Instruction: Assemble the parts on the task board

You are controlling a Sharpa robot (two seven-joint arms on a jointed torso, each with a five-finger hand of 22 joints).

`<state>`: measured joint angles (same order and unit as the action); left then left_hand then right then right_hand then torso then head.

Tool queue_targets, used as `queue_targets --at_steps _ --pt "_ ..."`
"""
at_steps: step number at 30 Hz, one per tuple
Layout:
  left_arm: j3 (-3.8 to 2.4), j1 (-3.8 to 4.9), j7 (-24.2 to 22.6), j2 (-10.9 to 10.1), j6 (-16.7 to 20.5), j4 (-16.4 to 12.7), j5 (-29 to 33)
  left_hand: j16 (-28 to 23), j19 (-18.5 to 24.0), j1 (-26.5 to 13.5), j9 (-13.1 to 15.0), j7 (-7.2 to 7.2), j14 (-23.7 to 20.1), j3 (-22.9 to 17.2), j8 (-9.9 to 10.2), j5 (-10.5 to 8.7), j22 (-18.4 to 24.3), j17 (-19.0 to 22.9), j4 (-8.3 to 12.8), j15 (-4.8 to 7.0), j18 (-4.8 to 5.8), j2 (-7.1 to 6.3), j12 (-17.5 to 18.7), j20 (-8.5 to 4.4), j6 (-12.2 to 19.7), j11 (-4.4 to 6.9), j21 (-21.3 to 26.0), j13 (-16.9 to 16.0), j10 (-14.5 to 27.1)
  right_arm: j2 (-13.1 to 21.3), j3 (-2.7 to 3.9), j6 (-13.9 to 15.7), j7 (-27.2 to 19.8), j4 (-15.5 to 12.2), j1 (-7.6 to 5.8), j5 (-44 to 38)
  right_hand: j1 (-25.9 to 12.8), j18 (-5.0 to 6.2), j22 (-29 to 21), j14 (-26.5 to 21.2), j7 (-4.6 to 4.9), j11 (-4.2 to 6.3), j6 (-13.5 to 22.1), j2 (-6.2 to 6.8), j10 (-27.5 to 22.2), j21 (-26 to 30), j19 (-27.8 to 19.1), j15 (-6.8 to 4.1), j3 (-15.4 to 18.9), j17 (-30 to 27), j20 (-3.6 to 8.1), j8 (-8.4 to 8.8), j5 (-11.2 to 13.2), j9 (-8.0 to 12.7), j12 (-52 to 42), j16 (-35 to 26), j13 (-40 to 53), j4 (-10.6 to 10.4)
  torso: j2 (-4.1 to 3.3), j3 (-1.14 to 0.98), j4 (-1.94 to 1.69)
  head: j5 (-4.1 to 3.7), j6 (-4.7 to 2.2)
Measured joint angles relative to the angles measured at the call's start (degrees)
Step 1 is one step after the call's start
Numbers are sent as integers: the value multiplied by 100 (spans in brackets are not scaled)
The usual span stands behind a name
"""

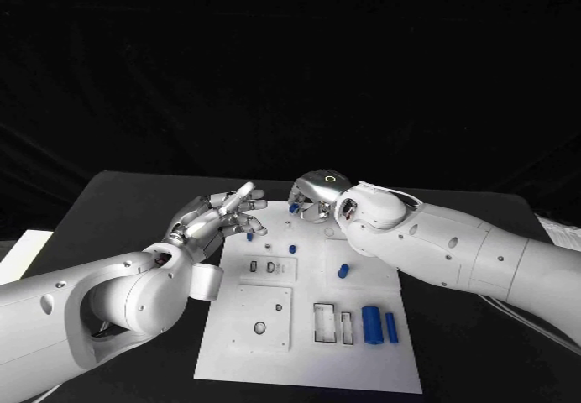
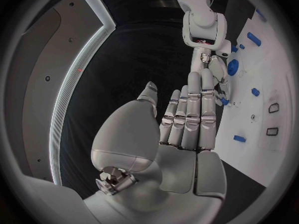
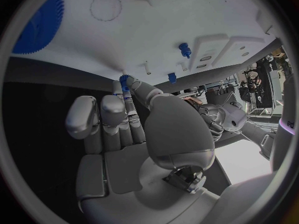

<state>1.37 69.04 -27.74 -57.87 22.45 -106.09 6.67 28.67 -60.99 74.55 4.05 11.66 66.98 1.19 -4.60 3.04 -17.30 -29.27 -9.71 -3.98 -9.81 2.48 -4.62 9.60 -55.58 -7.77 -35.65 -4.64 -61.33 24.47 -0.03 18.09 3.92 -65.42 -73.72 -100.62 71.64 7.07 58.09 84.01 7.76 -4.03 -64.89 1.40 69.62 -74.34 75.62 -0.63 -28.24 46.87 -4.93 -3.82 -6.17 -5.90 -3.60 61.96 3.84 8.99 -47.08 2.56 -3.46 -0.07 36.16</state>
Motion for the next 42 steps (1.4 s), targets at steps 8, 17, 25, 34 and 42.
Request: queue_targets --at_steps 8,17,25,34,42 --pt "0 10 3 6 -3 -3 0 0 0 0 0 0 -15 0 0 0 0 -2 0 -15 0 0 0 0 0 0 0 0 0 -101 -6 -14 4 143 9 -2 -23 0 -1 0 0 -30 1 23 -13 0 0 0 -16 -16 0 11 0 0 -4 -1 -1 -16 -13 2 -2 13 20" --pt "0 30 6 1 -5 -10 0 0 0 0 0 0 -15 0 0 0 0 -4 0 -15 0 0 0 0 0 0 0 0 0 -145 -2 -103 19 205 7 -2 -134 0 -211 -55 93 -96 201 188 -260 54 -142 55 0 -270 -71 6 121 16 -11 -145 -24 -149 -15 3 7 45 43" --pt "0 41 10 -6 -8 -12 0 0 0 0 0 0 -14 0 0 0 1 -3 0 -14 0 0 0 0 0 0 0 0 0 -100 -3 -18 90 188 8 -5 -168 0 -742 -195 124 -186 1168 656 -1082 360 -433 135 719 -888 -164 15 153 210 -50 -614 1 -417 -18 3 14 54 36" --pt "0 45 15 -46 -14 -8 0 0 0 0 0 0 -14 0 0 0 1 -3 0 -14 0 0 0 0 0 0 0 0 0 458 78 285 149 -426 11 3 3 1 -423 -87 66 -79 1003 495 -488 203 -258 27 998 -600 -81 -16 -84 164 -459 -400 148 -632 -20 -1 26 43 1" --pt "0 49 22 -106 -25 -9 1 0 20 0 0 0 -35 -15 0 0 1 -9 15 6 1 0 0 21 0 0 0 0 0 1340 203 360 274 -1129 -47 433 7 -185 807 0 -17 209 935 670 817 -507 341 -187 1433 1575 110 -210 -361 124 -4058 1183 3588 -1014 -16 -15 75 51 -30"
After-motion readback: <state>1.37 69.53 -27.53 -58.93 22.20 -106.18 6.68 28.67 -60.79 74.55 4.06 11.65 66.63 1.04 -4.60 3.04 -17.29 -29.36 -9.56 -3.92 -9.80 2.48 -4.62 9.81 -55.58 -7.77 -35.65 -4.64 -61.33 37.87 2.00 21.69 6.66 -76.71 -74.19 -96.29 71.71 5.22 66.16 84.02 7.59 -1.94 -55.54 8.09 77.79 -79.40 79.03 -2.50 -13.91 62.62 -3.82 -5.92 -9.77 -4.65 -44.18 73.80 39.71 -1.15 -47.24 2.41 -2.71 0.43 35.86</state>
